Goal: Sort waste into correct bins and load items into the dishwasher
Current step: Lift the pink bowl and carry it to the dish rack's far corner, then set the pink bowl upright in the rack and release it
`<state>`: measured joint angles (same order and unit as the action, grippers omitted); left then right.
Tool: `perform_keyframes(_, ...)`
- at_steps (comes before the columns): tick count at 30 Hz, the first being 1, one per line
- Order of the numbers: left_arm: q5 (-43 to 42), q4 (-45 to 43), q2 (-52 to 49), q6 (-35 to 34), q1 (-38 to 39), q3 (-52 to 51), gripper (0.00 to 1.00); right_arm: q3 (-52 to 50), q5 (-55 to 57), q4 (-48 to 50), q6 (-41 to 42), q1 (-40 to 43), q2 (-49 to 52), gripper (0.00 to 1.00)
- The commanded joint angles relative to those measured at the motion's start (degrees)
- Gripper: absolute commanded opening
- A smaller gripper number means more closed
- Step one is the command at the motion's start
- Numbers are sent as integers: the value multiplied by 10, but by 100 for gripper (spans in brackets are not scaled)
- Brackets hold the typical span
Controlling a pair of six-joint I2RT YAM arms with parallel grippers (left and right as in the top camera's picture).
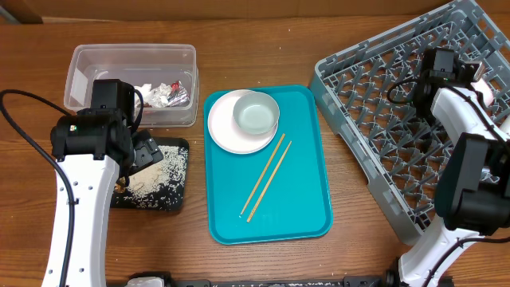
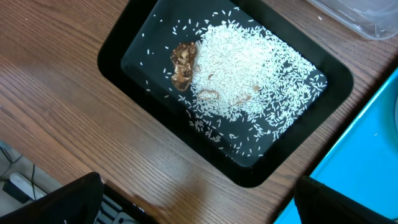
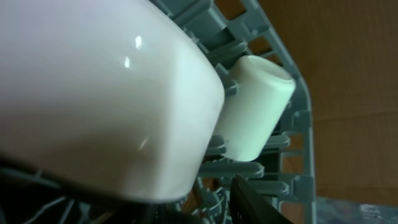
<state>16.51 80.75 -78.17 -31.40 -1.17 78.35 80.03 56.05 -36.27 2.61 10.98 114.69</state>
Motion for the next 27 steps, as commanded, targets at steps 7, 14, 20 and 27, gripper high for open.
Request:
perform_keyframes(7, 0, 0, 2, -3, -3, 0, 100, 4, -186, -50, 36, -5, -169, 56)
perform_keyframes(14, 0, 0, 2, -4, -3, 0, 100, 3, -588, -224, 37, -21, -261, 37)
perform_keyframes(20, 0, 0, 2, -3, -3, 0, 100, -26, -702, -369, 36, -40, -258, 44)
perform_keyframes(27, 0, 0, 2, -4, -3, 0, 100, -91, -686, -370, 35, -59, -258, 48)
